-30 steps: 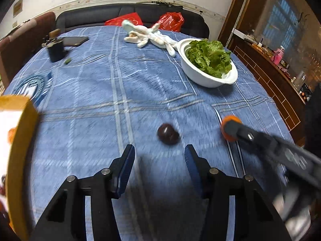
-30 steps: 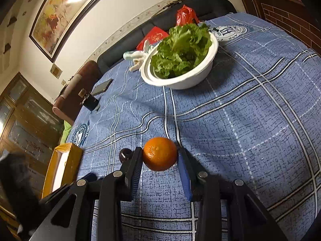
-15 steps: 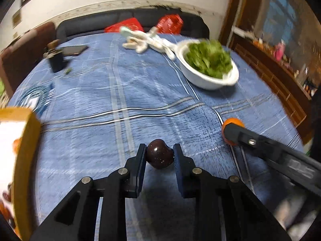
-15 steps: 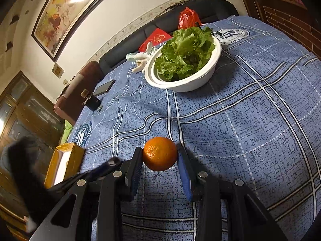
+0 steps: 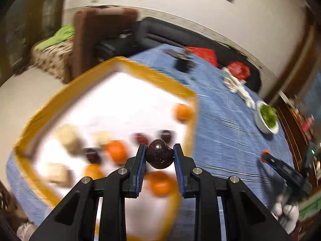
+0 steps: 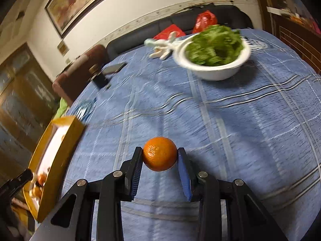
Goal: Organize fruits
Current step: 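Carry the plum and orange into the tray and open both tools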
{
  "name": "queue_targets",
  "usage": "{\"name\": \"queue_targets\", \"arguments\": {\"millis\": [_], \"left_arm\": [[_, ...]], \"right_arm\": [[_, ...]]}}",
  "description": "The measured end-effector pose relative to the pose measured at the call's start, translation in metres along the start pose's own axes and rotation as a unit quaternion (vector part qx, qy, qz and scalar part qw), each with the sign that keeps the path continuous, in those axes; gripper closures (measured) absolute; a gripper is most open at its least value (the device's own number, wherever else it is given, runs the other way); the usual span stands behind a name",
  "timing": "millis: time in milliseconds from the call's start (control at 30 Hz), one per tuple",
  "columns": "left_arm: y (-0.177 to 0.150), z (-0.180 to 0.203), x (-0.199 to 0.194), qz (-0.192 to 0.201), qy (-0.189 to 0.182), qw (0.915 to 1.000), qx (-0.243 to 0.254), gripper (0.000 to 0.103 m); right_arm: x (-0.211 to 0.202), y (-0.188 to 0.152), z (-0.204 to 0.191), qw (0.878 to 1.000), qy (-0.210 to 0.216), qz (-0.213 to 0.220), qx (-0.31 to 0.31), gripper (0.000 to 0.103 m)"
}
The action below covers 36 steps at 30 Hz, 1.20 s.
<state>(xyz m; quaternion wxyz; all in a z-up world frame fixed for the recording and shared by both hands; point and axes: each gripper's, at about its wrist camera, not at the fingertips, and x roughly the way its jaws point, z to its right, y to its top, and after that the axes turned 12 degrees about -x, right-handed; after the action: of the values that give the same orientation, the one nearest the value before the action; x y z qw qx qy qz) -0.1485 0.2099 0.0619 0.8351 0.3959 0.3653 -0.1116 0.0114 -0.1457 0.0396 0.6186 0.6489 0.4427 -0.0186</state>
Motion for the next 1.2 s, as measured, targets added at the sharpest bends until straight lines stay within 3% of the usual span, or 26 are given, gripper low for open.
{"name": "queue_targets", "arguments": {"millis": [233,367,567,733,800,933,1000,1200], "left_arm": [[0.011,-0.064,-0.02,0.021,0.006,0.9984,-0.053,0.077],[0.016,-0.085,-0.026,0.032,0.001,0.9967,-0.075,0.077],[0.051,-0.097,-0.005,0.002,-0.022,0.9949,-0.099,0.077],[0.069,-0.09,0.015,-0.012,-0.024,0.9961,-0.084,0.074],[0.069,-0.09,0.016,-0.014,-0.032,0.9955,-0.088,0.057],[0.068,-0.09,0.004,0.006,-0.041,0.9951,-0.089,0.043],[0.067,-0.091,-0.003,0.01,-0.045,0.9945,-0.094,0.041],[0.053,-0.088,-0.037,0.042,-0.041,0.9937,-0.096,0.036]], "right_arm": [[0.007,-0.003,-0.11,0.993,0.078,-0.029,-0.08,0.064],[0.012,-0.003,-0.183,0.981,0.121,-0.044,-0.147,0.064],[0.036,-0.016,-0.259,0.961,0.152,-0.079,-0.216,0.064],[0.051,-0.031,-0.29,0.952,0.157,-0.1,-0.243,0.063],[0.054,-0.034,-0.3,0.949,0.151,-0.096,-0.26,0.063],[0.057,-0.041,-0.309,0.944,0.148,-0.103,-0.275,0.061],[0.055,-0.043,-0.307,0.946,0.147,-0.098,-0.272,0.051],[0.026,-0.051,-0.285,0.959,0.147,-0.062,-0.233,0.048]]}}
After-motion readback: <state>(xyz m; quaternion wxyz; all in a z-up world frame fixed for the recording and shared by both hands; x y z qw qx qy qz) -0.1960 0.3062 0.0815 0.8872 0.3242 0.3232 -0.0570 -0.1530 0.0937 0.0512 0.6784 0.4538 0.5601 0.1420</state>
